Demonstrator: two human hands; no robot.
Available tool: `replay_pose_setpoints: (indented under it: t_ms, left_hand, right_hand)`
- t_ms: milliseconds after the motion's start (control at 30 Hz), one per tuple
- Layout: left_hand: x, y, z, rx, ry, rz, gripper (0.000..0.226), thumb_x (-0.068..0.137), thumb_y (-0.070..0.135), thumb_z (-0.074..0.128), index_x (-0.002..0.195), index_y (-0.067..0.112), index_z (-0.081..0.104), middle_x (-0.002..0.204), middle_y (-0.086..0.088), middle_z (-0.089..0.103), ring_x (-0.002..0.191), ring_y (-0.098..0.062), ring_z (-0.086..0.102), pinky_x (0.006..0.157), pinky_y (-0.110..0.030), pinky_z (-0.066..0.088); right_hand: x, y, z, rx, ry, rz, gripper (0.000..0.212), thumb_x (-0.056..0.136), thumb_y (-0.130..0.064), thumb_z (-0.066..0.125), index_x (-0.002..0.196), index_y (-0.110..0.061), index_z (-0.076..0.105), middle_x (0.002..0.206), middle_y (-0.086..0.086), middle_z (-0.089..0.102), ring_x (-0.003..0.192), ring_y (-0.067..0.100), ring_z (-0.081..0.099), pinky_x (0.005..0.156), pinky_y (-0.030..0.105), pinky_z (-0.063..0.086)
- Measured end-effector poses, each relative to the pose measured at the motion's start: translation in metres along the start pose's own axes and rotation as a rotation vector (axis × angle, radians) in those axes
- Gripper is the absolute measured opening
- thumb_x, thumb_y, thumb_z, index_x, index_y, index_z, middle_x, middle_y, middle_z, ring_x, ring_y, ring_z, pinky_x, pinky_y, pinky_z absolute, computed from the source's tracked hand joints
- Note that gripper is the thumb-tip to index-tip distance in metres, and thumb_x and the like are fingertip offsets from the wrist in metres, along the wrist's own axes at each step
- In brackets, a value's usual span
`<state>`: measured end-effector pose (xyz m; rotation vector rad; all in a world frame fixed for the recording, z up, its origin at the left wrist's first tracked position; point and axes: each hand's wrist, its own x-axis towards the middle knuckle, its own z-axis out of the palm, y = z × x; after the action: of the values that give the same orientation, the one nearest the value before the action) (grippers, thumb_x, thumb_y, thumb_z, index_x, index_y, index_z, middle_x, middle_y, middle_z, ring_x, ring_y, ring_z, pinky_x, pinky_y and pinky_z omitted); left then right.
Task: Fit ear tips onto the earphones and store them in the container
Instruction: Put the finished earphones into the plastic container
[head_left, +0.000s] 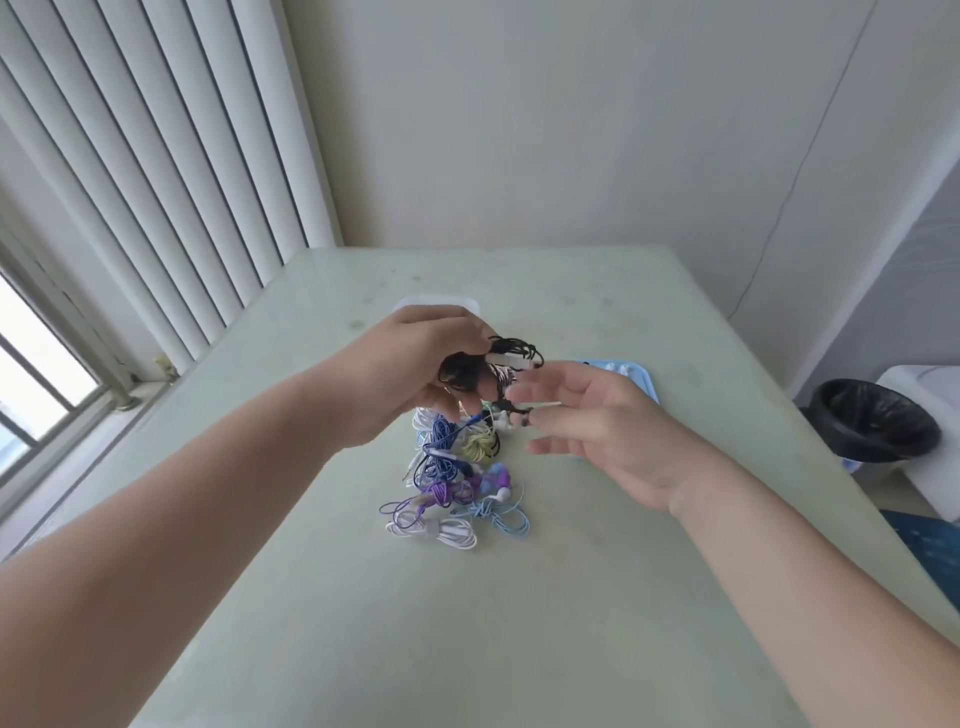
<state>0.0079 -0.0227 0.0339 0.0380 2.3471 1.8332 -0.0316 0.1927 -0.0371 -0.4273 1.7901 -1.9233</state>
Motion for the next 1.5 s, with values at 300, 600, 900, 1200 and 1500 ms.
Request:
replay_pose_setpoints:
  t_ms: [300,600,900,1200,1500]
  left_hand:
    - [0.017,-0.013,0.025,-0.438,-0.128,-0.096,0.041,0.086,0.017,0.046,0.120,0.004,0.065,0.085,-0.016,0.062,0.073,-0.035,0.064,0.076,-0.045,0.056]
    - [0.048,-0.050,0.079,-0.285,0.166,-0.025,0.020,0.095,0.014,0.073,0.096,0.007,0.054,0.074,-0.015,0.071,0.063,-0.030,0.072,0.051,-0.029,0.047]
    - [0.057,-0.060,0.103,-0.433,0.199,0.007,0.042,0.096,-0.002,0.063,0.129,0.020,0.050,0.083,-0.024,0.073,0.070,-0.031,0.076,0.064,-0.030,0.059]
    - [0.050,-0.082,0.111,-0.293,0.223,0.112,0.007,0.099,0.015,0.069,0.105,0.013,0.072,0.088,-0.015,0.072,0.072,-0.022,0.075,0.069,-0.050,0.066]
    - [0.057,-0.095,0.107,-0.365,0.240,0.107,0.009,0.101,0.011,0.065,0.098,0.005,0.071,0.083,-0.009,0.071,0.078,-0.018,0.072,0.069,-0.038,0.064]
  right_hand:
    - [0.001,-0.003,-0.016,0.224,-0.048,-0.049,0.027,0.091,-0.011,0.061,0.114,0.002,0.066,0.094,0.022,0.069,0.071,0.029,0.066,0.063,0.036,0.058]
    - [0.018,0.004,-0.052,0.034,0.097,-0.088,0.021,0.092,0.000,0.069,0.111,0.002,0.060,0.087,0.024,0.072,0.069,0.035,0.067,0.061,0.036,0.055]
    - [0.016,0.018,-0.067,-0.075,0.215,-0.151,0.018,0.091,0.007,0.068,0.106,-0.002,0.062,0.089,0.026,0.075,0.075,0.036,0.073,0.072,0.046,0.059]
    - [0.013,0.031,-0.059,-0.155,0.185,-0.195,0.029,0.093,0.006,0.066,0.111,-0.014,0.077,0.097,0.024,0.073,0.085,0.039,0.071,0.080,0.040,0.061]
    - [0.013,0.027,-0.056,-0.140,0.220,-0.081,0.033,0.090,0.006,0.070,0.117,-0.010,0.061,0.092,0.017,0.076,0.078,0.029,0.073,0.073,0.031,0.059]
